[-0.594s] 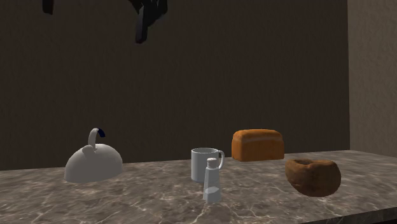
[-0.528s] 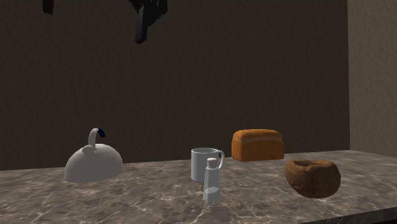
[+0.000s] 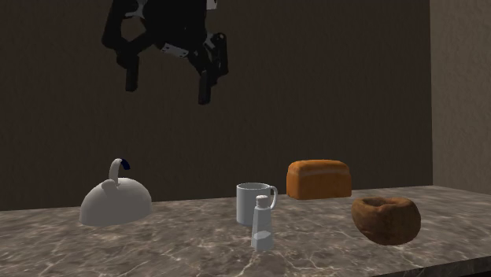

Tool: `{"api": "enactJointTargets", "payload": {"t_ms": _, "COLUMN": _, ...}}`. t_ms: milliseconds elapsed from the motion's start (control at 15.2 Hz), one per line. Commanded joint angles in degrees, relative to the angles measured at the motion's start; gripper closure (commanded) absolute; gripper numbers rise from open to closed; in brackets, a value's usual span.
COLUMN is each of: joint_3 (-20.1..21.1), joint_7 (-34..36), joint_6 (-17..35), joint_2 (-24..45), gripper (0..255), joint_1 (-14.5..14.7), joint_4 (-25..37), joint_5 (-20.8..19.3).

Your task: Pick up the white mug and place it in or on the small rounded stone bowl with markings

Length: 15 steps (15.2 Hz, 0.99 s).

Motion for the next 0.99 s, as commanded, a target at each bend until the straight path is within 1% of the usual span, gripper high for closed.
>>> {"api": "enactJointTargets", "payload": {"t_ms": 0, "joint_3": -2.0, "joint_7": -2.2, "joint_6": 2.6, "joint_2": 3.1, "gripper": 0, "joint_1": -0.5, "joint_4": 0.6, "joint_5": -0.9}}
{"api": "enactJointTargets", "payload": {"t_ms": 462, "joint_3": -8.5, "joint_7": -9.4, "joint_6": 10.6, "joint_2": 14.2, "gripper": 0, "joint_1": -1.7, "joint_4": 4.0, "joint_5": -2.1}}
{"api": "enactJointTargets", "payload": {"t_ms": 726, "joint_3": -12.0, "joint_7": -13.9, "joint_6": 14.5, "joint_2": 21.6, "gripper": 0, "joint_1": -2.2, "joint_4": 7.4, "joint_5": -1.1}}
{"api": "enactJointTargets", "payload": {"t_ms": 924, "joint_3": -14.5, "joint_7": -17.5, "joint_6": 17.0, "joint_2": 27.6, "gripper": 0, "joint_1": -2.6, "joint_4": 10.7, "joint_5": 0.6}}
